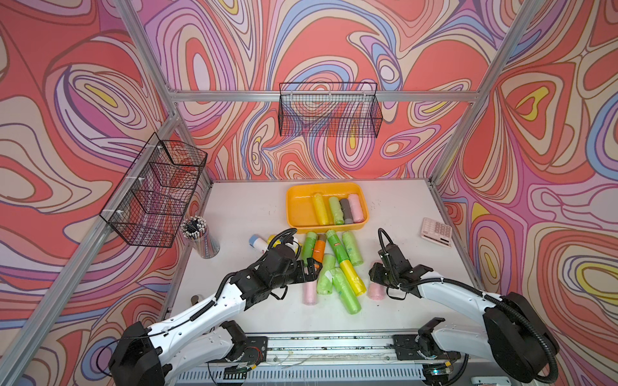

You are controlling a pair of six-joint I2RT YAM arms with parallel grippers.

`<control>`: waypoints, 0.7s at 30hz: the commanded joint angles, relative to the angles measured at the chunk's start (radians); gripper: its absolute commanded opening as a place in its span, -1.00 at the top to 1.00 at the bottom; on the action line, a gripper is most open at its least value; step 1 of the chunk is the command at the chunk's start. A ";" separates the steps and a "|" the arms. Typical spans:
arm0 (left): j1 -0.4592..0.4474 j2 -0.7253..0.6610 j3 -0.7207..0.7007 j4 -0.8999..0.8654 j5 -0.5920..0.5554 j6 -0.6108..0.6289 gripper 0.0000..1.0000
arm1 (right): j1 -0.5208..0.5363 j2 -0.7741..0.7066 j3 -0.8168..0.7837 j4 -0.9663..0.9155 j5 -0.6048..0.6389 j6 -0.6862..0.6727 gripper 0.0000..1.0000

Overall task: Put the roll of trash bags into the storage box
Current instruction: Pick up the roll of trash bags from the center of the board.

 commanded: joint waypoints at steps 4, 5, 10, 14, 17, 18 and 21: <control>-0.004 0.032 0.029 0.047 0.004 0.014 -1.00 | 0.000 0.002 0.010 -0.035 -0.032 0.051 0.32; -0.004 0.033 0.029 0.047 -0.002 0.014 -1.00 | 0.000 0.004 0.014 -0.037 -0.031 0.052 0.34; -0.004 0.027 0.034 0.032 0.005 0.018 -1.00 | 0.000 0.018 0.038 -0.031 -0.040 0.070 0.39; -0.004 -0.025 -0.005 0.056 0.022 0.016 -1.00 | 0.000 -0.003 0.051 -0.010 -0.068 0.062 0.41; -0.003 -0.070 -0.032 0.063 0.015 0.022 -1.00 | 0.000 -0.028 0.070 -0.024 -0.072 0.048 0.48; -0.004 -0.082 -0.036 0.062 0.016 0.026 -1.00 | 0.000 -0.035 0.078 -0.034 -0.075 0.041 0.48; -0.004 -0.100 -0.032 0.050 0.033 0.041 -1.00 | 0.002 -0.061 0.100 -0.072 -0.093 0.015 0.48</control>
